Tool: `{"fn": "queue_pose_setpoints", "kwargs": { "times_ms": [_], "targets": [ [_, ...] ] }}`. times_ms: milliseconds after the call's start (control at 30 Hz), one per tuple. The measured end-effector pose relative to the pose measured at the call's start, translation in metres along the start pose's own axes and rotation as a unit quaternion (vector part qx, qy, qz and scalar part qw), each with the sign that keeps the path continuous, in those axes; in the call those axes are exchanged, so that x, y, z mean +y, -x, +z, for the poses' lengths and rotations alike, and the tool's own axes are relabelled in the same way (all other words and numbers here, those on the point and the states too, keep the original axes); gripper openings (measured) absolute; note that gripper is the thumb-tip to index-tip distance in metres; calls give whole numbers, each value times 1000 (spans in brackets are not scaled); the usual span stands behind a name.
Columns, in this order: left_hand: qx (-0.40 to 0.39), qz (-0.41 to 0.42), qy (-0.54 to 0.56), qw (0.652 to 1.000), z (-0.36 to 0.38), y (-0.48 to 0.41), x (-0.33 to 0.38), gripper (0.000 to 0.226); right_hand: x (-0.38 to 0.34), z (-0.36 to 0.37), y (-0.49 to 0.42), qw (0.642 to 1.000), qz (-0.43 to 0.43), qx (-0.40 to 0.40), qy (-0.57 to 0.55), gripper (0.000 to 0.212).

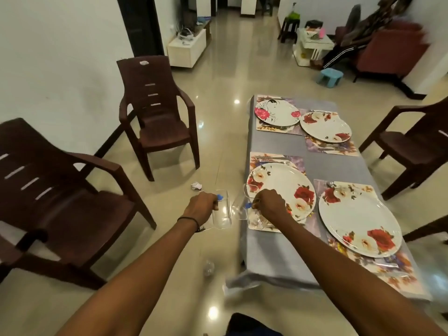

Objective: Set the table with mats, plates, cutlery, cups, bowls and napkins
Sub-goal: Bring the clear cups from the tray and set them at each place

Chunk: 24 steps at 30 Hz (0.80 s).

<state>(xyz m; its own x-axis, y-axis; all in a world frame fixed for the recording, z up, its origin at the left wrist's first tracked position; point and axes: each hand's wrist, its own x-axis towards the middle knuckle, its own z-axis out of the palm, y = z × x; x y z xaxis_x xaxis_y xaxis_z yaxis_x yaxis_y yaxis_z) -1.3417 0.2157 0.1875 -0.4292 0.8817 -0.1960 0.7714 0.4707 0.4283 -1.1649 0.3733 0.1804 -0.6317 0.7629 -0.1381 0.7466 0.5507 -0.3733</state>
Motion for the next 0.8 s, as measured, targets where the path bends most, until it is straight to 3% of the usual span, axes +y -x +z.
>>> {"fn": "queue_pose_setpoints", "kwargs": {
  "times_ms": [333,567,700,800],
  "targets": [
    [11,63,-13,998,-38,-121,-30,23,32,0,-87,981,126,130,-69,7],
    [13,240,-70,968,-58,-220,16,22,68,-2,-83,939,233,230,-108,10],
    [0,311,-81,947,-60,-273,43,17,69,-4,-73,906,373,189,-66,19],
    [-16,379,-110,919,-55,-303,65,17,75,2,-68,875,437,202,-43,18]
  ]
}}
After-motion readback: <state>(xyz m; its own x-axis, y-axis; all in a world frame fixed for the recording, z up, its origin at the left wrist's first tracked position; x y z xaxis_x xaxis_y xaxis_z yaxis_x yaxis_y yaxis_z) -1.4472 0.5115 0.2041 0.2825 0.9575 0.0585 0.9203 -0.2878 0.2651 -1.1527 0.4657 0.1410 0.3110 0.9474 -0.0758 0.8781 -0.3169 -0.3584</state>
